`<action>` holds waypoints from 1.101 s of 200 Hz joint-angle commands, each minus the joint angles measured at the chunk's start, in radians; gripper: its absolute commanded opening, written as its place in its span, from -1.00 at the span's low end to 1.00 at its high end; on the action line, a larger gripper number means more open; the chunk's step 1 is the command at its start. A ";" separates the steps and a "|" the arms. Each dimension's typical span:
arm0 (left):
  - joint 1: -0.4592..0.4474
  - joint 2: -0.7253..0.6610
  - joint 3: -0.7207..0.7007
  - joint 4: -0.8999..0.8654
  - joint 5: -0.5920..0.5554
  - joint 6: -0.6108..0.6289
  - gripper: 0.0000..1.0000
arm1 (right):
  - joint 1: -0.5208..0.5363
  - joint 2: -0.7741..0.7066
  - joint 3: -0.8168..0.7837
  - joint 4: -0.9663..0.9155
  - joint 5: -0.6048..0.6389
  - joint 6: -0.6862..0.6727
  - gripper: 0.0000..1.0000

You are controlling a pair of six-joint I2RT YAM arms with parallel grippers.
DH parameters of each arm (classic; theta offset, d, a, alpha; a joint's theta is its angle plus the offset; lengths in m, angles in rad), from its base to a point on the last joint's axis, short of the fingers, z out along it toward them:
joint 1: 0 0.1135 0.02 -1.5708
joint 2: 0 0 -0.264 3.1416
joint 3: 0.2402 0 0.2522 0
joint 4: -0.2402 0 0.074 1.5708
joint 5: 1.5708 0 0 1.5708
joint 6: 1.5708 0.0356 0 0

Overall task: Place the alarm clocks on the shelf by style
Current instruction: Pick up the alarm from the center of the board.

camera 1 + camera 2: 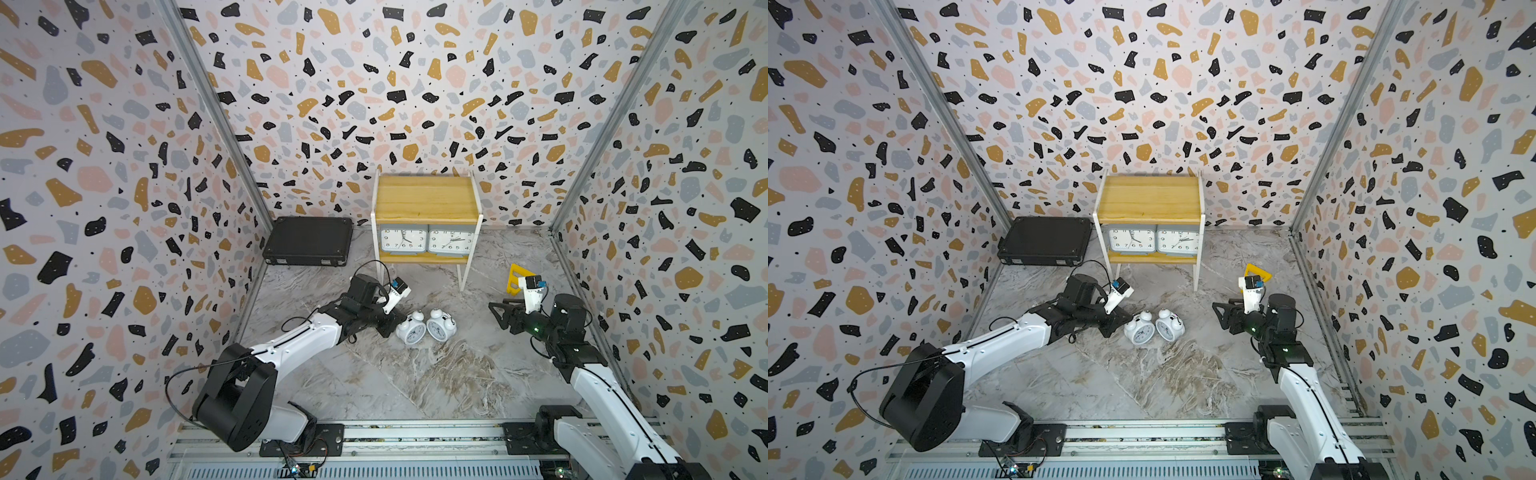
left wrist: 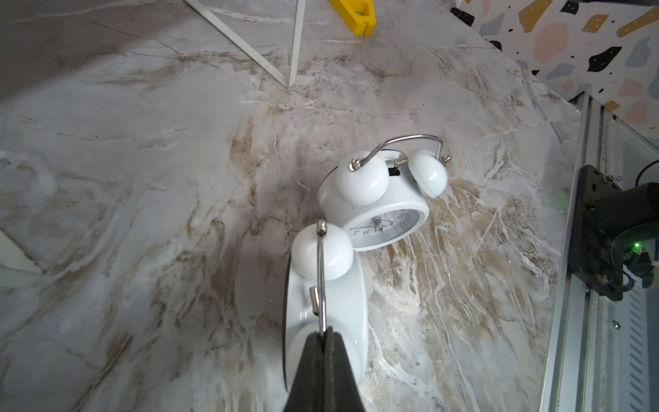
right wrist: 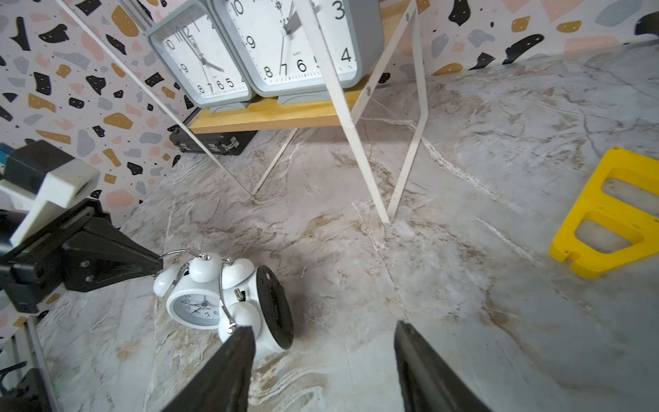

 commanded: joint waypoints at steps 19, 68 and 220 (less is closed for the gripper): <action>-0.005 -0.077 0.155 -0.195 0.011 0.075 -1.00 | 0.058 0.052 0.111 0.053 -0.151 -0.054 0.32; -0.003 -0.087 0.354 -0.465 0.138 0.229 -1.00 | 0.174 0.201 0.305 -0.046 -0.349 -0.206 0.28; -0.003 -0.037 0.577 -0.638 0.377 0.376 -1.00 | 0.428 0.467 0.661 -0.426 -0.509 -0.561 0.08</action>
